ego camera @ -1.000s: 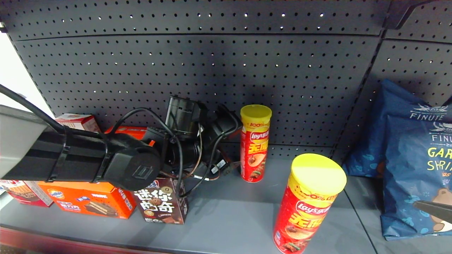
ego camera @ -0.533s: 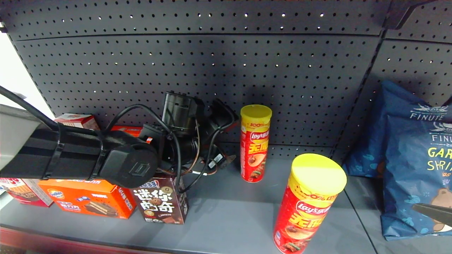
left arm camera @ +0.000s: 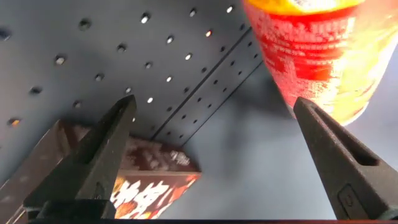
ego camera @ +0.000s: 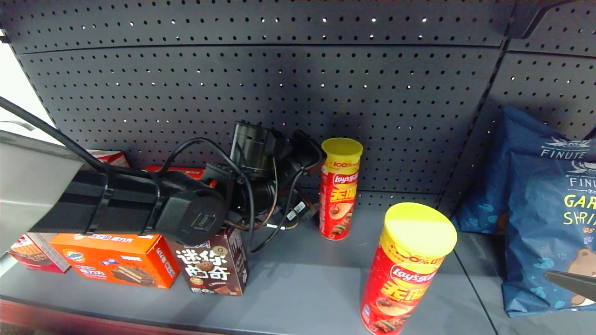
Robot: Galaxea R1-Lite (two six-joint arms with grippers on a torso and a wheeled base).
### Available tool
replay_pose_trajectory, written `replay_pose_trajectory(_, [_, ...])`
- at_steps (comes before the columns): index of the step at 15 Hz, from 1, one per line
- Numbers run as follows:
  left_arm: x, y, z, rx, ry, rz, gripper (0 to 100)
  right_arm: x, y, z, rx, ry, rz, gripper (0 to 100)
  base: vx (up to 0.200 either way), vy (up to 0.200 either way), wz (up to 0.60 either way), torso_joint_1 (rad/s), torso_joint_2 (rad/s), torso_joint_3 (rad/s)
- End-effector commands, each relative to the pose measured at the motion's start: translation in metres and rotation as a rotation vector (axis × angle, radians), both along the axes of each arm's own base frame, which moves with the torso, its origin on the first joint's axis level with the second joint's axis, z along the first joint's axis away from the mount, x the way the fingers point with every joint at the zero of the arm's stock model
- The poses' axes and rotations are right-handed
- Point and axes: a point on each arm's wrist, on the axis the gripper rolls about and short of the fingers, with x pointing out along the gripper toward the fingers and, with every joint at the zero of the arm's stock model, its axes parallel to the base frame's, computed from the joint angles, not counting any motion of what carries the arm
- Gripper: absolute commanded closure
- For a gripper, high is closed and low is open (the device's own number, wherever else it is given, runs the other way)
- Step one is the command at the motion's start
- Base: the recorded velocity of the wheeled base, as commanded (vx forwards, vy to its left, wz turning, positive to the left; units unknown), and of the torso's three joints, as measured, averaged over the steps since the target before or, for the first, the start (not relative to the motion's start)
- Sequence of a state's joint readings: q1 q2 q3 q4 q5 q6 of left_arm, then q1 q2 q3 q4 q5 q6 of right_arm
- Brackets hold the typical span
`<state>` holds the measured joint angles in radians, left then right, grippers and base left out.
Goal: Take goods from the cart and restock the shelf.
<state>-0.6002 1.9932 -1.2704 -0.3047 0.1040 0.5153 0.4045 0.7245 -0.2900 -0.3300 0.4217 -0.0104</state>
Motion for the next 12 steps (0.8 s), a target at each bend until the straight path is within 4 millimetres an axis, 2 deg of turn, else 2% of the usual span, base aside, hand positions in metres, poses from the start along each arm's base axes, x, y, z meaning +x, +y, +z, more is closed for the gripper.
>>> replay_pose_trajectory(1, [0.005,-0.007,-0.008,0.007,0.009,-0.007,0,0.0,0.0,0.0,0.0,-0.002,-0.001,0,0.0,0.0,0.0,0.0,0.0,0.0])
replay_pose_trajectory(12, [0.006,-0.022,-0.013,-0.007,0.018,-0.027,0,-0.003,-0.001,0.001,0.006,-0.014,0.001,0,0.0,0.0,0.0,0.0,0.0,0.0])
